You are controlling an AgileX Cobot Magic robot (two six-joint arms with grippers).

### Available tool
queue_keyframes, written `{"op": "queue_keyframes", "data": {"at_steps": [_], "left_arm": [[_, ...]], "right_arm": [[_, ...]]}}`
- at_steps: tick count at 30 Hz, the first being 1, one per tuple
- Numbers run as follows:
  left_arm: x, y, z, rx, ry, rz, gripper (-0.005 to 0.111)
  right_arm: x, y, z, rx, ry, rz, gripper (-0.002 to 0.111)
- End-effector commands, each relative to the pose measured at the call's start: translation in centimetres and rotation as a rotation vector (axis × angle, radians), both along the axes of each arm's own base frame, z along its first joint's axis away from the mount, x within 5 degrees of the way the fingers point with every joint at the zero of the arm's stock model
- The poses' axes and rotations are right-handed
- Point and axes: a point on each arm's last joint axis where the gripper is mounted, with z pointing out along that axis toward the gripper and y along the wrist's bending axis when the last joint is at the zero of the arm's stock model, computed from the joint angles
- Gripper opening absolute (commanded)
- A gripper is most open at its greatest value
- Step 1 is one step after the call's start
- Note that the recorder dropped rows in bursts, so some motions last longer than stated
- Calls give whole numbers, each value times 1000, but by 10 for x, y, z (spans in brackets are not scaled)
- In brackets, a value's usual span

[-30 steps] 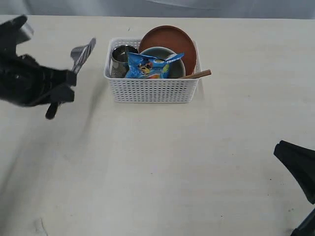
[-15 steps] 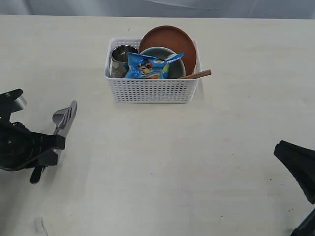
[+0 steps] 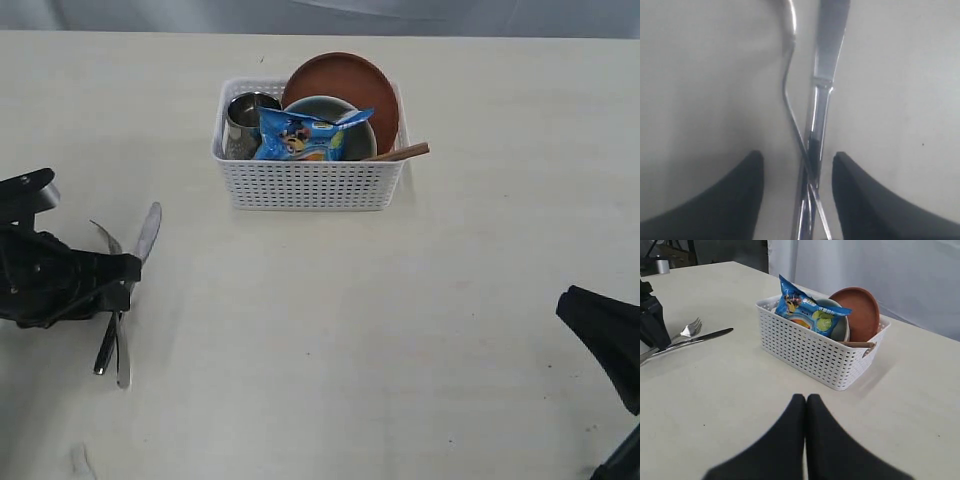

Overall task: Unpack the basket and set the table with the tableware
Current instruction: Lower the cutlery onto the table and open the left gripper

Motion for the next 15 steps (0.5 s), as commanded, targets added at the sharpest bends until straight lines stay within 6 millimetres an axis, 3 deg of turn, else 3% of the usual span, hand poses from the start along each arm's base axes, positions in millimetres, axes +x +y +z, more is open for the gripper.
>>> {"op": "queue_keyframes", "data": {"at_steps": [1, 5, 11, 15], "left_arm": [[5, -3, 1, 1, -5, -17, 42], [13, -3, 8, 3, -61, -7, 34], [26, -2, 15, 21, -136, 36, 11], [28, -1, 14, 30, -151, 56, 4]], "right_arm": [[0, 0, -1, -3, -6, 5, 0], [0, 0, -1, -3, -6, 5, 0], [0, 0, -1, -3, -6, 5, 0], [0, 0, -1, -3, -6, 5, 0]]}}
